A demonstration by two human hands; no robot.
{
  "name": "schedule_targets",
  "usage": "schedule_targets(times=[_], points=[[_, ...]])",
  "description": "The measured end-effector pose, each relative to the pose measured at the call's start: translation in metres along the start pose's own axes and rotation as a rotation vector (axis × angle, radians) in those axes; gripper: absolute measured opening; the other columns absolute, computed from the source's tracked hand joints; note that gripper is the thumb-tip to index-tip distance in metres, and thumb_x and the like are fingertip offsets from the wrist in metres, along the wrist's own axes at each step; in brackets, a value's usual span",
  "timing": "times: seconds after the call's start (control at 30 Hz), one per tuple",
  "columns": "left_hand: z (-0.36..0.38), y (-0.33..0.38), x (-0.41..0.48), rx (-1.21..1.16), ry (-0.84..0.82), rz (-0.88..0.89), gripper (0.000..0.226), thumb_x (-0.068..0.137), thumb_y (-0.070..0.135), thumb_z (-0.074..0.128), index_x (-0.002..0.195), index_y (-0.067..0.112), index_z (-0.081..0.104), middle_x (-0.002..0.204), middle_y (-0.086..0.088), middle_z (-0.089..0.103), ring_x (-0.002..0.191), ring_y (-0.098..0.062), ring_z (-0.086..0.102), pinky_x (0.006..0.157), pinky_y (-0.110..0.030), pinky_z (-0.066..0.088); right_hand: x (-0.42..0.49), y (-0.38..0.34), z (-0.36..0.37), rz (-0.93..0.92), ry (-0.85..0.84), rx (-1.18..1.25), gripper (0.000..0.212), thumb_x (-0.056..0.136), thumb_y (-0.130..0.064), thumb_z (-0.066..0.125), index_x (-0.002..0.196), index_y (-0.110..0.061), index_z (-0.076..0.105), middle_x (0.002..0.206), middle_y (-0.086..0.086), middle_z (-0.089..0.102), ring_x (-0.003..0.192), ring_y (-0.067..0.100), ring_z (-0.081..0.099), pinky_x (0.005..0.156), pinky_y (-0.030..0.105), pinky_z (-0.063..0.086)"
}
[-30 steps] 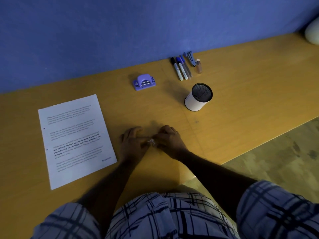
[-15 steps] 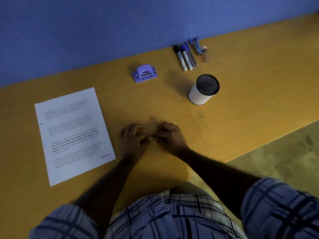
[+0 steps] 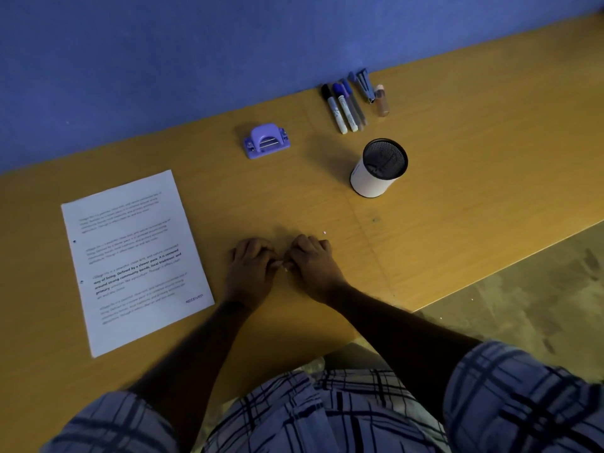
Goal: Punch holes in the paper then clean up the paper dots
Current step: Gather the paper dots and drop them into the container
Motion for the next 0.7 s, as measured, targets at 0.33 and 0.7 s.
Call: schedule_targets(times=[0.33,0.7], points=[[-0.028,0.011,0.022,-0.75,-0.033,-0.47,0.017,0.095,0.022,0.059,0.093,0.008,0.069,0.085,-0.003,0.068,0.07,-0.002,0.059,0.061,-0.004,0.042,0.011,0.0,-0.035,0.284,-0.143,0.536,0.014,0.099,-0.013,0.05,0.093,-0.007,0.061,0.091,0.004,0.056,0.08,0.015,0.05,0.072,0.026,0.037],[-0.045,0.079,0.073,-1.565,-0.029,-0.641,0.009,0.09,0.005,0.062,0.087,0.0,0.07,0.082,-0.012,0.076,0.081,-0.018,0.074,0.067,-0.02,0.057,0.006,0.024,-0.102,0.591,0.021,1.756,0.023,0.099,-0.007,0.044,0.089,-0.01,0.065,0.082,0.001,0.066,0.073,0.011,0.061,0.07,0.027,0.042]])
Point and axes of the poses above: each hand's wrist, its own x-axis towards the middle knuckle, its own z-axis out of the palm, y = z × x, the point moved 1 cm from there along x, towards the middle knuckle
